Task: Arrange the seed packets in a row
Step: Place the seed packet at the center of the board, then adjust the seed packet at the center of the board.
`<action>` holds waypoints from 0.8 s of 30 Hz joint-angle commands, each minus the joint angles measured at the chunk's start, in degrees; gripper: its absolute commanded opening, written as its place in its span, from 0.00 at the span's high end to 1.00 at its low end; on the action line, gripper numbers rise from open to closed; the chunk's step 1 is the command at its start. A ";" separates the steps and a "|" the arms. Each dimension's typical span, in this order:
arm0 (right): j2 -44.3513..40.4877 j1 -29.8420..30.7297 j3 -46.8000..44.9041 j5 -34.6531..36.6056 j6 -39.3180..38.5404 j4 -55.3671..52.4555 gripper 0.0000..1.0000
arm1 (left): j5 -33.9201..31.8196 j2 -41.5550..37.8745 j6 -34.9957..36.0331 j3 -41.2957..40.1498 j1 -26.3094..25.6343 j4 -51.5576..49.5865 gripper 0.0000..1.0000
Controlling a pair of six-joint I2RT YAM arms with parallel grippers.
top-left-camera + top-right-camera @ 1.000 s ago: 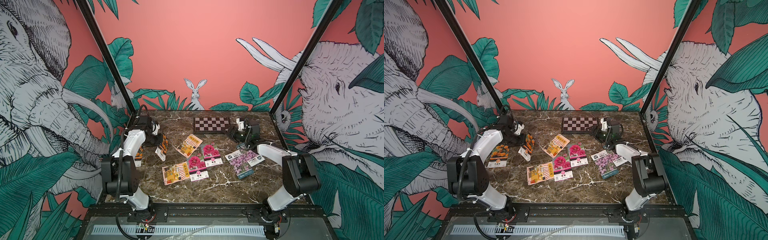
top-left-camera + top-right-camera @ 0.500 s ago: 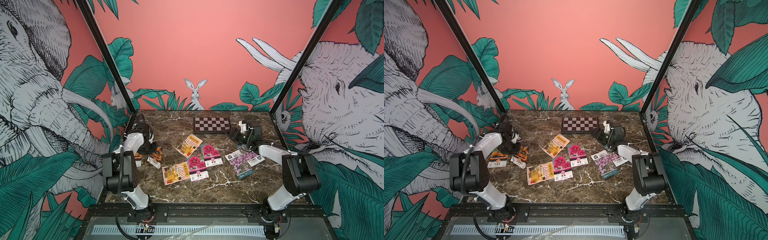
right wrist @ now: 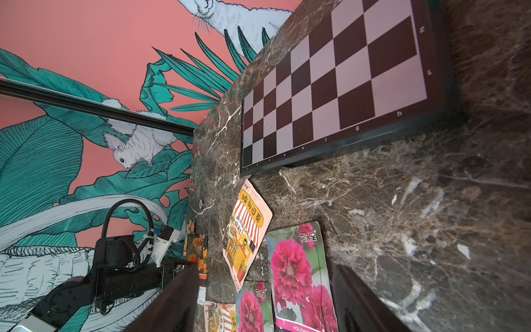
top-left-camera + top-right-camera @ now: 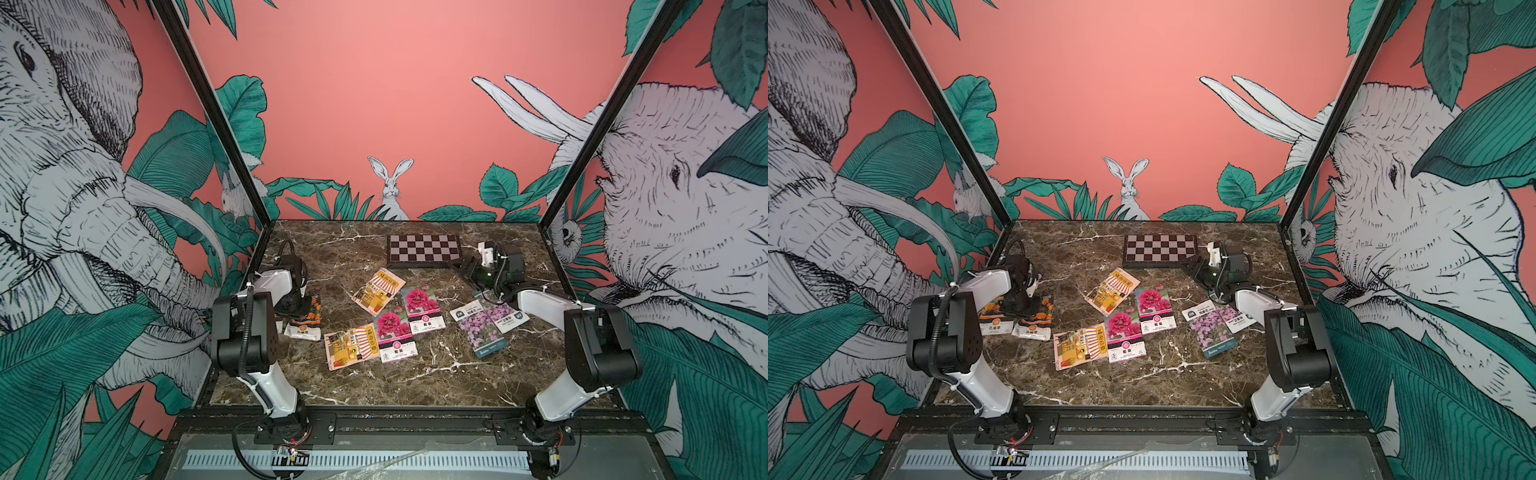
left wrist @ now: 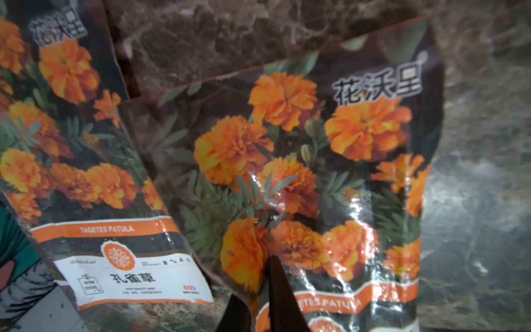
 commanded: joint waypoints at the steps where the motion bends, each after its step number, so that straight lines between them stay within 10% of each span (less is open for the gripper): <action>1: -1.44 -0.22 -0.44 -0.28 0.69 2.60 0.25 | -1.92 -0.04 3.95 0.04 0.12 0.97 0.83; 14: -3.50 -0.25 -1.17 0.25 1.41 2.70 0.24 | -6.85 -2.95 -0.49 2.76 0.10 -0.99 0.58; 24: -3.35 -0.23 -0.71 1.69 0.08 0.00 0.22 | 6.32 -14.76 -23.19 -4.04 -0.21 -2.64 0.22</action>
